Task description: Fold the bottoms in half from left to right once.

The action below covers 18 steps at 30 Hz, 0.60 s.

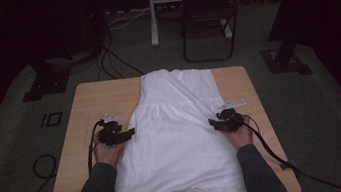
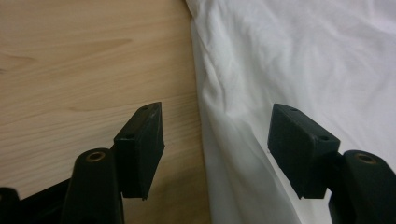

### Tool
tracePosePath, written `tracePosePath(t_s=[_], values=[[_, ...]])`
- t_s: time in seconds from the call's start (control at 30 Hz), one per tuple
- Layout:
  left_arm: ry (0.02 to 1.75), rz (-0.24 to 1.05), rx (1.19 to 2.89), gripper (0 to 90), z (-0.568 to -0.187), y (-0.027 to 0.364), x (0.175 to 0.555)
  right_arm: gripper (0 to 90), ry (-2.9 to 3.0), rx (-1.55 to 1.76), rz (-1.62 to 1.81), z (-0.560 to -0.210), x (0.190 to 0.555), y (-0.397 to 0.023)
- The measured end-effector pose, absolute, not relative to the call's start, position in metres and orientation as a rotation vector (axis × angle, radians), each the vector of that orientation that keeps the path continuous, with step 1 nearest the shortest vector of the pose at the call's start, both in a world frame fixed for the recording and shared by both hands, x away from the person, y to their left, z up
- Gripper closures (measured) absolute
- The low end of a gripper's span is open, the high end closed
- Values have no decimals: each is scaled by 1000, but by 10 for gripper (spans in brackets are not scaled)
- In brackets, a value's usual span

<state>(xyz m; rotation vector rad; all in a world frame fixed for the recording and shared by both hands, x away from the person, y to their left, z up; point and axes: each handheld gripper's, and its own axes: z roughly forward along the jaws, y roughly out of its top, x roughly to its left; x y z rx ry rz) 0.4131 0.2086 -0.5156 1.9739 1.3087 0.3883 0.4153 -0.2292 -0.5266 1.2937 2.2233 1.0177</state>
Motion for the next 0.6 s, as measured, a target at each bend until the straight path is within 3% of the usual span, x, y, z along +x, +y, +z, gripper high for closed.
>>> tracePosePath(t_s=[0.03, 0.1, 0.13, 0.17, 0.2, 0.23, 0.27, 0.6], values=[[1312, 379, 1979, 389, -518, 207, 416, 576, 2223, 1294, 1018, -527, 415, -229], [1330, 376, 1992, 445, -523, 207, 422, 789, 2202, 1287, 960, -527, 415, -231], [1331, 365, 1991, 571, -524, 208, 423, 880, 2071, 1291, 898, -521, 409, -239], [1331, 365, 1991, 672, -524, 208, 423, 883, 2016, 1309, 907, -518, 407, -245], [1328, 362, 1995, 672, -524, 210, 423, 883, 2016, 1309, 907, -518, 407, -245], [1325, 385, 1993, 747, -525, 210, 421, 885, 1992, 1330, 910, -517, 407, -252], [1334, 419, 1969, 873, -524, 214, 417, 886, 1993, 1370, 883, -521, 410, -261], [1337, 521, 1927, 900, -530, 231, 387, 882, 2052, 1456, 906, -544, 409, -273]])
